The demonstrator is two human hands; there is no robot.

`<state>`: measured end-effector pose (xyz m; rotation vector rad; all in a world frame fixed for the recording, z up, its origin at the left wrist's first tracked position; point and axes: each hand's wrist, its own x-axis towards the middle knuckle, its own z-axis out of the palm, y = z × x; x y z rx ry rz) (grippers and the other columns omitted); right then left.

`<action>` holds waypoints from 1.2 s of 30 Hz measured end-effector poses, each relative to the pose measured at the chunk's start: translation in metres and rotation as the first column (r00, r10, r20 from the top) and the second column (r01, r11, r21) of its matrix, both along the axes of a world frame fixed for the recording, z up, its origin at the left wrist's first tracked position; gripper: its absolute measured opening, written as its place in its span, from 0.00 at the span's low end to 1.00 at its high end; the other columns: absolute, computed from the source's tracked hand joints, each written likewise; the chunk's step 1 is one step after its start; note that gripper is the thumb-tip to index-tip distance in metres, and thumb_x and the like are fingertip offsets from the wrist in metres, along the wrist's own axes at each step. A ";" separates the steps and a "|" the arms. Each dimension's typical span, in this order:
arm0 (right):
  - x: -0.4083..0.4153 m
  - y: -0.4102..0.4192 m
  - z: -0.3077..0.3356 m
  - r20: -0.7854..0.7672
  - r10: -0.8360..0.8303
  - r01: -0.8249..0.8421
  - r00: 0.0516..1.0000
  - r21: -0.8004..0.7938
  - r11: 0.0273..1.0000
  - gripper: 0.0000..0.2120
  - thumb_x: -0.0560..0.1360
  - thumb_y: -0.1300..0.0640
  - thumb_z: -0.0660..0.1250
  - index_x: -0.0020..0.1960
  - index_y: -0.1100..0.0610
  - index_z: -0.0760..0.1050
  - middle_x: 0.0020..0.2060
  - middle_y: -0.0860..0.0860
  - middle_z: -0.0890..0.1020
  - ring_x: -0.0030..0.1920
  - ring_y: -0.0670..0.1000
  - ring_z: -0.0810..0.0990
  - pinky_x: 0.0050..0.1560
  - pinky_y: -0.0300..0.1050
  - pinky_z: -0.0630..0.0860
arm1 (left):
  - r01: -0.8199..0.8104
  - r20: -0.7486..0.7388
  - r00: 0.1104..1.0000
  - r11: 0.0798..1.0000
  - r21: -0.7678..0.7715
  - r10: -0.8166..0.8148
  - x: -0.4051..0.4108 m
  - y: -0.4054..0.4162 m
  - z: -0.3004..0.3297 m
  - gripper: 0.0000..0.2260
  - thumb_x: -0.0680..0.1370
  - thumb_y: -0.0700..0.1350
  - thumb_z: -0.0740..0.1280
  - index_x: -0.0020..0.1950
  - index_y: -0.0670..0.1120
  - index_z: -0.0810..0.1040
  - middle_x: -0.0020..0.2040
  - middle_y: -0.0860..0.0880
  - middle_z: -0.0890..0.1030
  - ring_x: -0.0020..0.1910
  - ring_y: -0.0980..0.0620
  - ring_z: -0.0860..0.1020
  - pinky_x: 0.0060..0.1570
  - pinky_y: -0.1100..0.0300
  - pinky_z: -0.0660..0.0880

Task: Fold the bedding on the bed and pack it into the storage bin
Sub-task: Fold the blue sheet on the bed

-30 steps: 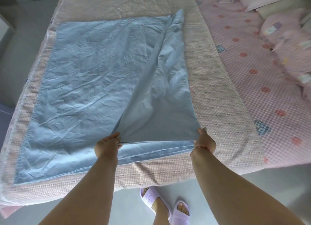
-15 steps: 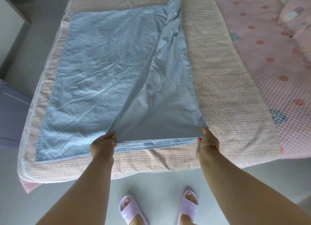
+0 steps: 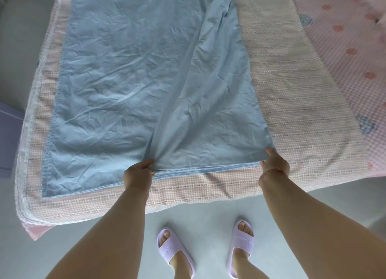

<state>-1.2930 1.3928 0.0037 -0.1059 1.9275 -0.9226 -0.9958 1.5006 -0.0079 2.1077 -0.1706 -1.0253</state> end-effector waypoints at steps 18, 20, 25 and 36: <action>-0.012 -0.007 0.011 -0.390 0.396 -0.392 0.831 0.094 0.915 0.21 0.79 0.48 0.59 0.70 0.54 0.69 0.68 0.54 0.72 0.66 0.57 0.71 0.65 0.48 0.66 | 0.353 0.199 0.903 0.921 0.164 -0.382 -0.013 0.007 0.002 0.11 0.81 0.50 0.59 0.55 0.52 0.81 0.52 0.42 0.79 0.53 0.40 0.78 0.52 0.54 0.74; -0.017 -0.007 0.010 -0.467 0.484 -0.428 0.740 0.227 0.875 0.24 0.77 0.44 0.61 0.70 0.52 0.69 0.68 0.56 0.71 0.68 0.59 0.68 0.67 0.53 0.64 | 0.400 0.208 0.867 0.880 0.255 -0.454 -0.022 0.010 0.000 0.16 0.81 0.56 0.57 0.67 0.58 0.73 0.59 0.41 0.77 0.58 0.40 0.75 0.56 0.54 0.70; -0.020 -0.010 0.002 -0.354 0.645 -0.466 0.677 0.472 0.748 0.31 0.76 0.39 0.59 0.70 0.59 0.68 0.64 0.63 0.68 0.64 0.62 0.67 0.65 0.54 0.63 | 0.364 0.000 0.929 0.916 0.167 -0.369 -0.028 0.008 -0.011 0.19 0.79 0.61 0.54 0.69 0.65 0.65 0.52 0.44 0.82 0.41 0.39 0.81 0.47 0.48 0.79; -0.019 -0.022 0.015 -0.264 0.230 -0.260 0.937 -0.086 0.962 0.15 0.74 0.62 0.68 0.59 0.59 0.73 0.46 0.55 0.75 0.46 0.59 0.79 0.49 0.55 0.80 | -0.264 -0.445 0.881 0.948 -0.177 0.162 -0.026 -0.015 0.018 0.13 0.77 0.36 0.65 0.61 0.41 0.77 0.53 0.46 0.81 0.53 0.50 0.79 0.58 0.54 0.74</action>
